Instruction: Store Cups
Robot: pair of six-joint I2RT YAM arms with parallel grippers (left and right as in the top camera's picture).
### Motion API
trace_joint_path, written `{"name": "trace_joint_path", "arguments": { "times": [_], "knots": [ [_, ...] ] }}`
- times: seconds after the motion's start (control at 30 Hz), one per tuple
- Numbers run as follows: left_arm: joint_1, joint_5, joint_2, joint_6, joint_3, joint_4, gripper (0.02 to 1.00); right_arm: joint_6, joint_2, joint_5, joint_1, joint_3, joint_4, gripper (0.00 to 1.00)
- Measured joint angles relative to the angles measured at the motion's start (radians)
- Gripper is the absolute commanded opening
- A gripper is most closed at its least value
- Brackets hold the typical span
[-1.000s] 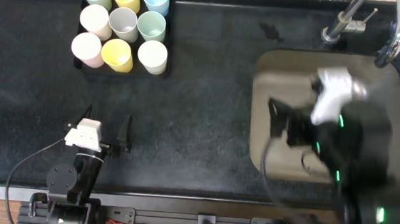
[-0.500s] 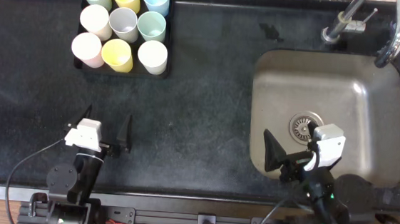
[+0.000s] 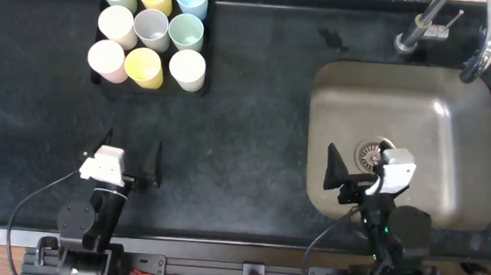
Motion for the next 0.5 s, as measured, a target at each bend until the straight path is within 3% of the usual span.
{"name": "trace_joint_path", "arguments": {
  "times": [0.23, 0.5],
  "knots": [
    [0.000, 0.000, 0.000, 0.000, 0.000, 0.000, 1.000, -0.001, -0.164, 0.087, -0.018, -0.125, 0.084, 0.998],
    [0.000, 0.000, 0.000, 0.000, 0.000, 0.000, 1.000, -0.008, -0.257, 0.107, -0.029, -0.243, 0.211, 0.998]
  ]
}}
